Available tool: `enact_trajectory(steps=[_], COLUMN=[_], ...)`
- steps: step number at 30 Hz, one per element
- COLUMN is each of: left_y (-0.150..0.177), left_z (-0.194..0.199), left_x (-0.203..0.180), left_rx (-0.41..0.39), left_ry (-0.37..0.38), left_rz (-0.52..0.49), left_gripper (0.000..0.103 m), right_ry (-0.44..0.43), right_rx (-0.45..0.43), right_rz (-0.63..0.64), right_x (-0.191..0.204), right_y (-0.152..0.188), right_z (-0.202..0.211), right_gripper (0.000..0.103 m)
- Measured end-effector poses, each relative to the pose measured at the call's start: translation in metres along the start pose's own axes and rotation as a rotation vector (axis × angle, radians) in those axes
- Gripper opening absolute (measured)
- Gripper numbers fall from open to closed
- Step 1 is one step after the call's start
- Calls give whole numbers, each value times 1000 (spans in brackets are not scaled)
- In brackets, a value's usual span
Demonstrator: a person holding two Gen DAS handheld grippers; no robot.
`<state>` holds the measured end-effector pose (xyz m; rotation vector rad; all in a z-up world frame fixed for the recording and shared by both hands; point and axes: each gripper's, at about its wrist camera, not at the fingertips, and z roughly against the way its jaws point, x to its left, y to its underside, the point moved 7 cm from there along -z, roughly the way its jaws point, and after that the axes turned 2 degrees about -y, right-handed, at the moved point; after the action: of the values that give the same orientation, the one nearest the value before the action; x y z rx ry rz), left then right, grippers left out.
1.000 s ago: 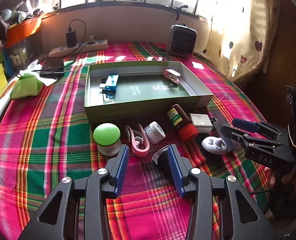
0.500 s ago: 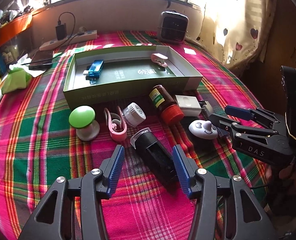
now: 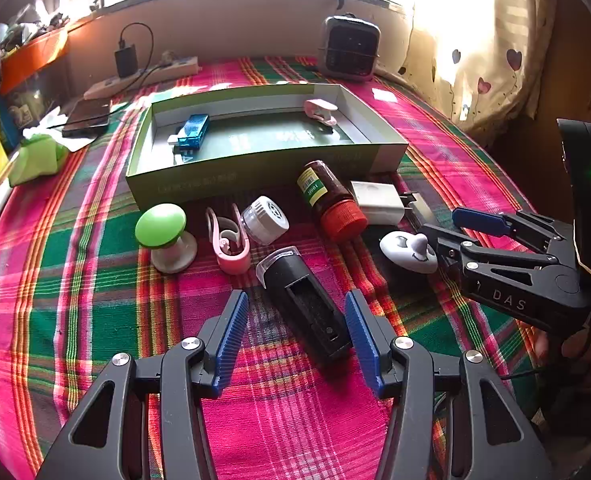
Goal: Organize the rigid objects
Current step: 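Grasp the black flashlight with the left tool while the right tool grasps the silver lighter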
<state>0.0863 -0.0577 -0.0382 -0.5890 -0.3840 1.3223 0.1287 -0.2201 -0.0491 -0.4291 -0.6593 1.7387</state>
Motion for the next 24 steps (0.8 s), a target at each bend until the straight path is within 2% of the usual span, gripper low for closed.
enact_trajectory(steps=[10, 14, 17, 24], left_y=[4, 7, 8, 6], left_z=[5, -1, -7, -9], left_x=[9, 6, 8, 11], left_rx=[4, 19, 37, 17], left_ry=[-48, -21, -29, -38], left_rz=[-11, 8, 23, 29], left_gripper=[50, 50, 50, 50], right_ry=[34, 42, 32, 23], right_rx=[10, 9, 10, 10], right_rz=[-6, 7, -1, -5], right_x=[-9, -7, -8, -9], right_y=[4, 4, 4, 3], right_z=[2, 2, 2, 1], right_gripper=[53, 53, 53, 52])
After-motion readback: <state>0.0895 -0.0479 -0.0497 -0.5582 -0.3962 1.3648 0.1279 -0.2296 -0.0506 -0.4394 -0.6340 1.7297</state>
